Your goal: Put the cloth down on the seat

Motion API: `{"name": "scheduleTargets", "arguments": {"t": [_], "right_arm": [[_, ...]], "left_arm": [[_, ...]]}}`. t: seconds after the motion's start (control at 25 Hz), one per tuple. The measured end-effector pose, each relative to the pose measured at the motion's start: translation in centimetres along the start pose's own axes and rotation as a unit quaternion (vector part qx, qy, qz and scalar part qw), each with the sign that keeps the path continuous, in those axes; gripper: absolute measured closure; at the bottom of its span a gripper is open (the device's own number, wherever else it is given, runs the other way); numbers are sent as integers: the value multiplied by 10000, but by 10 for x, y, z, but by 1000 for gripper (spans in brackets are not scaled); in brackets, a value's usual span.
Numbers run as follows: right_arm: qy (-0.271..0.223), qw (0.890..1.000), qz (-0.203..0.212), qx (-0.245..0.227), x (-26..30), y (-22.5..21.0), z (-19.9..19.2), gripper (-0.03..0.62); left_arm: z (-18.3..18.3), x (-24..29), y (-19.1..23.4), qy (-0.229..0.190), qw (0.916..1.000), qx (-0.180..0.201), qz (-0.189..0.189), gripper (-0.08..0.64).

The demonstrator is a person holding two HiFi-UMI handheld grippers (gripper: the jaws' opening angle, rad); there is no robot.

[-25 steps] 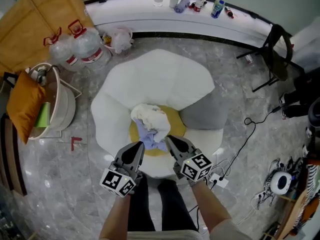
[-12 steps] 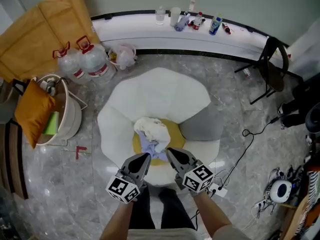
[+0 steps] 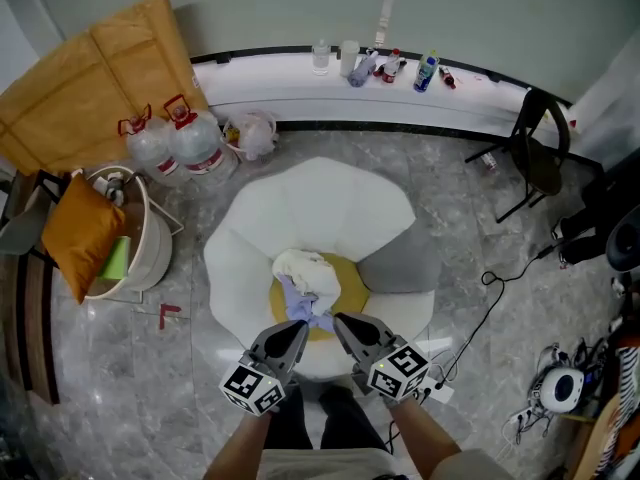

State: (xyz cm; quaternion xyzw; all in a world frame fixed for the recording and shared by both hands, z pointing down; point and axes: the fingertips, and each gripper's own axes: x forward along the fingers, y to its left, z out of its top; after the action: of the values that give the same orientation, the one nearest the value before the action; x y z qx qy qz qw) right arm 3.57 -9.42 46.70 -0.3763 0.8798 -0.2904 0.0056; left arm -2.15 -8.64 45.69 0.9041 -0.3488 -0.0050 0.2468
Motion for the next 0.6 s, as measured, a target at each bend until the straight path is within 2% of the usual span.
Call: {"name": "scheduleTargets", "arguments": {"t": [0.6], "right_arm": [[-212, 9996, 147, -134, -41, 55, 50, 575]], "left_arm": [[46, -26, -53, -129, 9994, 204, -249, 546]]}}
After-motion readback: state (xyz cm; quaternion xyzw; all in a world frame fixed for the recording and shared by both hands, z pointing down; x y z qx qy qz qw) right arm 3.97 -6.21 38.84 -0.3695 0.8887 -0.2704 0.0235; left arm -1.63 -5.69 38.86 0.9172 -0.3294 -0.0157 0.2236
